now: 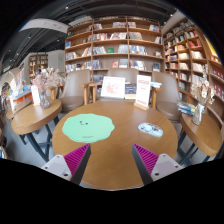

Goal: Arrange mouse

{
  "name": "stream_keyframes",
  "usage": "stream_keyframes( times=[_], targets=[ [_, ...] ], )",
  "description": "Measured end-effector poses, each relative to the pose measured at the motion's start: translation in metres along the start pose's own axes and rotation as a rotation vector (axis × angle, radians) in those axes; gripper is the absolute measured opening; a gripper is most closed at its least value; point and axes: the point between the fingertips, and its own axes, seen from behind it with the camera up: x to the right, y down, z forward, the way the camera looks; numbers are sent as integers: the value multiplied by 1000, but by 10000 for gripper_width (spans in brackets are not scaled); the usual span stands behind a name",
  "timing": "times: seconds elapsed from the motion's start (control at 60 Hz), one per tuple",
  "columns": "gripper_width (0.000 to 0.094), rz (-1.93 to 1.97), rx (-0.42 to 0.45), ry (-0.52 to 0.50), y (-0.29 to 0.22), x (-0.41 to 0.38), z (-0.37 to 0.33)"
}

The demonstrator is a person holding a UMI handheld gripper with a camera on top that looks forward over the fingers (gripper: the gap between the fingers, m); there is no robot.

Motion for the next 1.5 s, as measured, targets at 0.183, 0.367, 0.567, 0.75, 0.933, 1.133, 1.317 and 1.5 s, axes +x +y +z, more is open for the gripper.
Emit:
stream_keyframes(
  times=[0.183,0.367,0.567,0.75,0.933,1.133,1.317,1.5],
  targets=[
    [860,37,-22,94,5,60,11],
    [860,29,-44,185,19,128,19],
    [857,60,-52,215,20,166,32],
    [857,69,-62,213,13,179,57],
    [856,79,-118,216,16,190,97],
    [856,84,-154,210,6,199,137],
    [853,103,-161,210,-8,207,165],
    [844,135,-170,245,-17,229,185]
  ],
)
